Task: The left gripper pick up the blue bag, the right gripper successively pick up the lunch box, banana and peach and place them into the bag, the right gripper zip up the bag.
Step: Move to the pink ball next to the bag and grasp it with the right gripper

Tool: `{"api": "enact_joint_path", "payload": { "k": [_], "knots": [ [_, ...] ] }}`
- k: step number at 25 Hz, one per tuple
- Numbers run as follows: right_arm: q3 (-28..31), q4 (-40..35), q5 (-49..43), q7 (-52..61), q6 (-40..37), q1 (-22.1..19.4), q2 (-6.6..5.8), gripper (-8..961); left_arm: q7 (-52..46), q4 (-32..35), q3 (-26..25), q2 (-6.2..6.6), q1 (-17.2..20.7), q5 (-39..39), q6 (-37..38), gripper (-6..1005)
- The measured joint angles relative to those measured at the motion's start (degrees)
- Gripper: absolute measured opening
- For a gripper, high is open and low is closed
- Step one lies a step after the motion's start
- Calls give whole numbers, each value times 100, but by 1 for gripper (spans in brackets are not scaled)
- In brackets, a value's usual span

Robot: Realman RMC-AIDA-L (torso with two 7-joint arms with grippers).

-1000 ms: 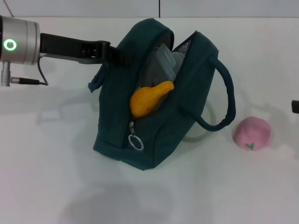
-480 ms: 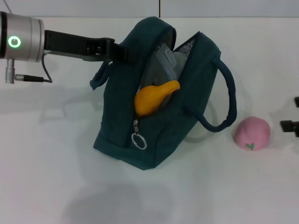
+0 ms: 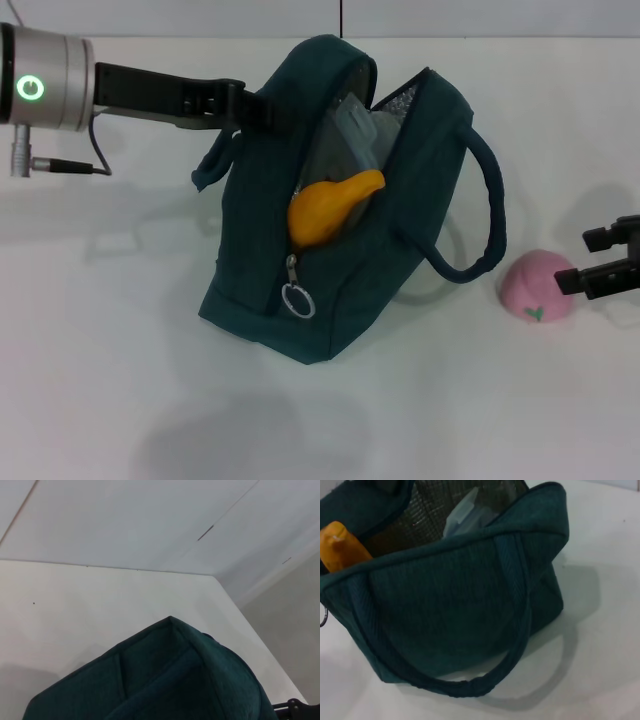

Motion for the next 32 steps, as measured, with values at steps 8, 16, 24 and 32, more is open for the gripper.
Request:
{"api": "enact_joint_path", "payload": {
  "k": [8, 16, 24, 32],
  "knots": [
    [28, 671, -227, 41, 41, 390, -30, 856, 0, 1, 0, 9, 0, 0, 0, 47],
    [10, 790, -477, 246, 62, 549, -18, 809, 0, 15, 0, 9, -5, 0, 0, 47],
    [6, 800, -713, 432, 68, 613, 0, 561, 0, 39, 0, -6, -11, 0, 0, 47],
    [44, 801, -804, 476, 71, 619, -21, 319, 0, 39, 0, -9, -16, 0, 0, 47]
  ]
}}
